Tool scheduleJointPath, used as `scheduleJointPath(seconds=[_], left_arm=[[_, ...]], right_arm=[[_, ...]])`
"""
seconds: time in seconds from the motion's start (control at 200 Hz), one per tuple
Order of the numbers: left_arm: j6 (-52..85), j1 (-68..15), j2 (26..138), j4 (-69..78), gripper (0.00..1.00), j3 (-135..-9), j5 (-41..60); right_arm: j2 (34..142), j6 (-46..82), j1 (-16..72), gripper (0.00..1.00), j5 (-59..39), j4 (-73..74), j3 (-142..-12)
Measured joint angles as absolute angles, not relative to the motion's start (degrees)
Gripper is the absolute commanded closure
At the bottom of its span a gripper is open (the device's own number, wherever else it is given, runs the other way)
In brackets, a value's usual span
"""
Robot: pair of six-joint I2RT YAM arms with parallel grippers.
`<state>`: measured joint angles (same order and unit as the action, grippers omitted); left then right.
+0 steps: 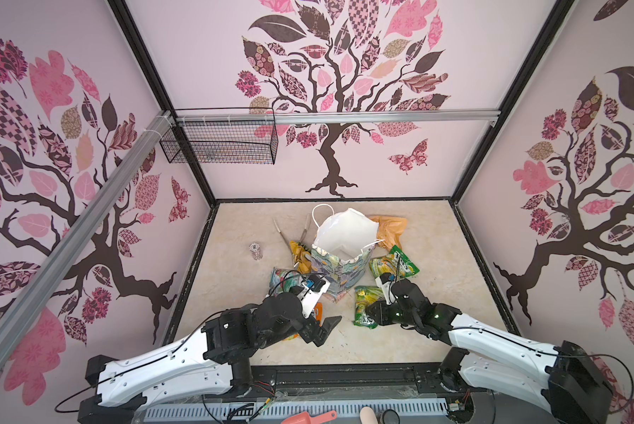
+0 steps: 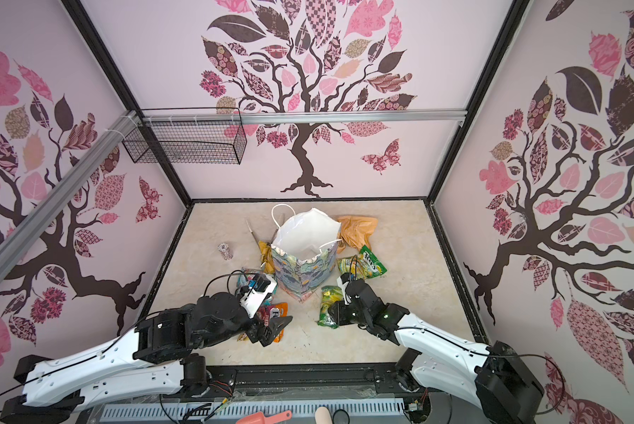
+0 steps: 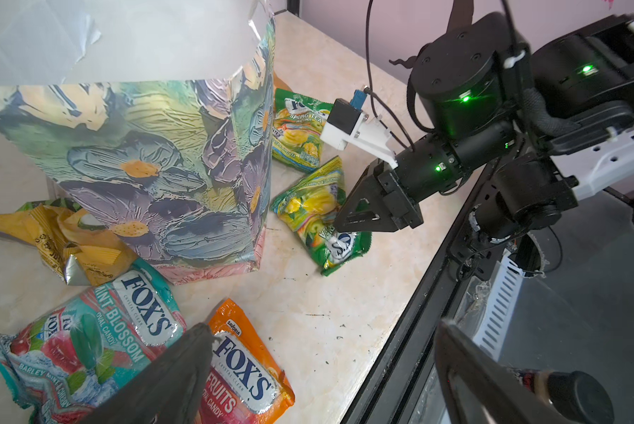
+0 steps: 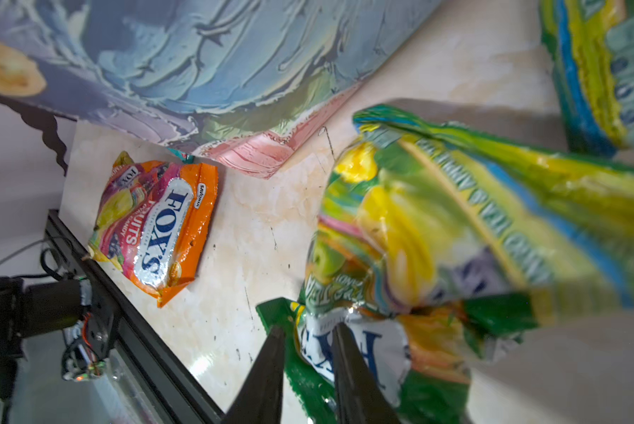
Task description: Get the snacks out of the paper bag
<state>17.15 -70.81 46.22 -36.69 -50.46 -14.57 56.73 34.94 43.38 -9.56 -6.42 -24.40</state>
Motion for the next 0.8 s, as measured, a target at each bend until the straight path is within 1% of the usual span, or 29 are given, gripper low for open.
scheduleJointPath(seconds=[0.115,0.195,0.235,0.255,0.305,0.35,0.455,0.62,0.715,0.8], left_arm=[[17.15,-70.83,47.53,-36.49,0.04,-50.46,-15.73],[17.06,-70.81,47.66,-35.55,0.04,-50.46,-17.32],[16.99,-70.83,47.46,-34.52,0.04,-50.46,-19.11],[16.99,-70.85,47.35,-33.95,0.04,-50.43,-20.05],[16.84,-70.87,46.72,-31.79,0.02,-50.3,-24.05],[16.6,-70.83,45.65,-28.97,0.02,-49.58,-28.21],[15.66,-68.05,42.04,-21.69,0.02,-45.43,-38.22],[14.63,-54.68,36.27,-10.52,0.02,-34.85,-52.03],[14.81,-46.3,34.46,-3.18,0.02,-27.46,-58.33],[15.9,-38.41,35.83,0.14,0.02,-23.18,-61.49]], right_arm=[[51.94,33.76,43.38,0.54,-7.09,-8.8,-25.5],[47.53,32.05,43.38,0.42,-3.25,-10.37,-26.87],[45.1,31.22,43.35,0.35,-0.27,-11.11,-27.81],[43.92,30.15,43.35,0.3,1.48,-11.49,-28.27],[41.43,29.43,43.05,0.13,5.74,-11.79,-29.02],[39.48,27.81,42.41,0.01,9.85,-11.79,-29.41],[36.29,25.58,38.0,0.0,18.94,-11.33,-29.45],[35.75,25.47,27.11,0.0,31.27,-4.82,-26.26],[39.4,24.36,24.21,0.0,37.6,2.5,-22.24],[45.52,20.82,22.81,0.0,40.18,10.87,-18.9]])
